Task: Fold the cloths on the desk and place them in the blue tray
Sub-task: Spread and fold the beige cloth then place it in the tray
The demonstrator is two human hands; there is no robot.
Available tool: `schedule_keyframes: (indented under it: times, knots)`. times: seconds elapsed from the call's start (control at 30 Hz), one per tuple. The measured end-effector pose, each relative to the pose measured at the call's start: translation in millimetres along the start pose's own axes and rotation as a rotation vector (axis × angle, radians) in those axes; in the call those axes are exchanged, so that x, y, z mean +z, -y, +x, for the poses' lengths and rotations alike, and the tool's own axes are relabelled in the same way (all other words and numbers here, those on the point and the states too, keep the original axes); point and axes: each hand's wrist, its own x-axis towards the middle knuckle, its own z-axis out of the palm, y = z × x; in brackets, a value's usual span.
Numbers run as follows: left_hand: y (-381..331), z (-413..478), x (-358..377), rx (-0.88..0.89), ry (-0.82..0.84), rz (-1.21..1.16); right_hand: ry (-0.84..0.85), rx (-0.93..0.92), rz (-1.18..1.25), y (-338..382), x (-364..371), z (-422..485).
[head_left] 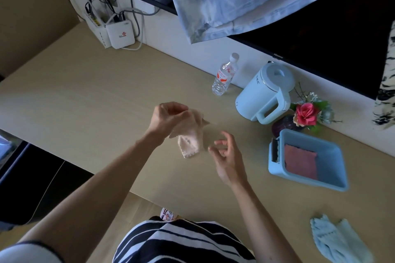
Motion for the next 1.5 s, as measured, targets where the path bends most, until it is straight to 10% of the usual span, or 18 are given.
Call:
schedule_keyframes:
  times: [0.23,0.5,0.93,1.5]
  knots:
    - [-55,-14,19,0.102,0.390,-0.086,-0.065,-0.248,-0.032,28,-20,14]
    - [-104,-27,29,0.164,0.744,0.114,0.390,-0.192,0.237,70,-52,29]
    - [-119,-21,22,0.297,0.719,0.920,0.384,-0.088,-0.124,54,-89,34]
    - [-103,38,3,0.472,0.415,1.229,0.112,-0.096,-0.488,16,-141,65]
